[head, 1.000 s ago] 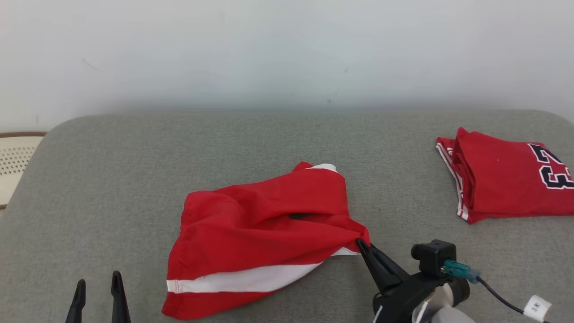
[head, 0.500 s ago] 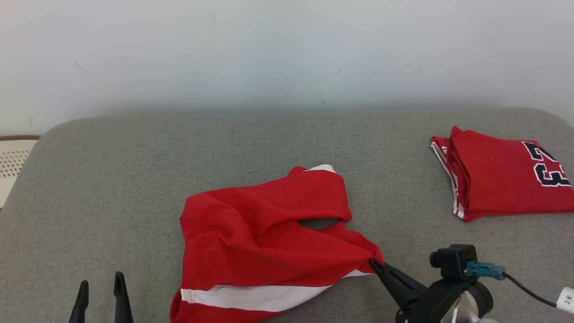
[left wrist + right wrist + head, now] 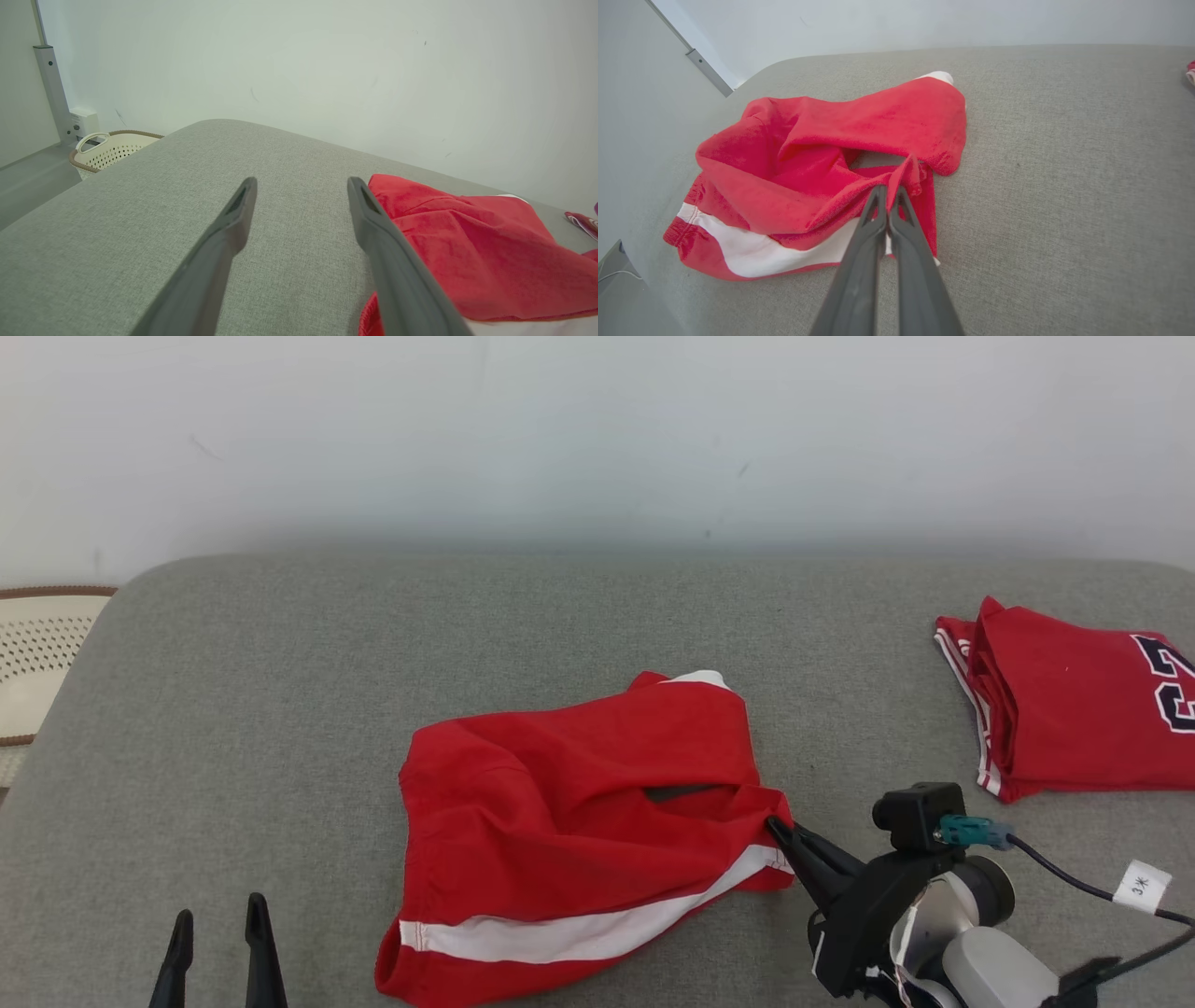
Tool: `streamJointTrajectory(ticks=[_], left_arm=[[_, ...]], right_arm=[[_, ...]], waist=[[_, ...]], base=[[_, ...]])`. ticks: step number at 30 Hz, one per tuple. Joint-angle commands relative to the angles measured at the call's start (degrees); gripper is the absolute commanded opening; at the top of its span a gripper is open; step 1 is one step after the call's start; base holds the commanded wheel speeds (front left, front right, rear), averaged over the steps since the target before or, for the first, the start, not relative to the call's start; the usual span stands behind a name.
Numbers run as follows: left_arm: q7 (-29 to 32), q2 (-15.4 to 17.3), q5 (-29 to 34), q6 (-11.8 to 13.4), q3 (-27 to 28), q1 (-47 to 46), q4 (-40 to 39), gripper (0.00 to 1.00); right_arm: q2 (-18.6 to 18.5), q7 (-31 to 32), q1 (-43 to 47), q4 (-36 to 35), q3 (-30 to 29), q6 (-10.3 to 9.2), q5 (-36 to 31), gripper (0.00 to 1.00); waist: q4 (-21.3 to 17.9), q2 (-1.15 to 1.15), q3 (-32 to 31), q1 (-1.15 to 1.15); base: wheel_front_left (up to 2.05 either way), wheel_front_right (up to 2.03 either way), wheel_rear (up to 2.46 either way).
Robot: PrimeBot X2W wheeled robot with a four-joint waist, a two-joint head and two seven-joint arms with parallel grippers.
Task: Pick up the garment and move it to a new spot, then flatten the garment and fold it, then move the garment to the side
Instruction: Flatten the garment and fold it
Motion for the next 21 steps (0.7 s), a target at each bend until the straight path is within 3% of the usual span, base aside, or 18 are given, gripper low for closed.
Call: streamJointTrajectory(ticks=[1, 12, 14, 15, 21], left_arm=[[-0.2, 0.0, -0.3, -0.1, -0.1, -0.5, 0.1, 1.0], [-0.2, 0.0, -0.2, -0.3, -1.2, -1.5, 0.7, 1.0], [-0.2, 0.0, -0.2, -0.1, -1.2, -1.5, 0.7, 1.0], [-0.2, 0.0, -0.1, -0.1, -1.1, -1.4, 0.7, 1.0], [-0.2, 0.0, 0.2, -0.1, -0.6, -1.3, 0.8, 1.0]], right_arm=[[0.6, -0.9, -1.5, 1.8, 0.7, -0.02, -0.1, 0.0], [3.5, -7.8, -10.6, 20.0, 4.1, -0.02, -1.7, 0.0], [4.3, -9.5, -11.5, 23.6, 4.9, -0.02, -1.6, 0.4], [4.7, -9.9, -11.6, 24.5, 5.1, -0.02, -1.1, 1.0], [5.1, -14.0, -13.2, 29.4, 6.2, -0.02, -0.7, 1.0]], waist=[[0.5, 0.0, 0.4, -0.01], [2.3, 0.0, 1.1, -0.01], [2.1, 0.0, 1.2, -0.01], [2.0, 0.0, 1.2, -0.01], [0.5, 0.0, 0.9, -0.01]], base=[[0.0, 0.0, 0.0], [0.0, 0.0, 0.0], [0.0, 0.0, 0.0], [0.0, 0.0, 0.0], [0.0, 0.0, 0.0]])
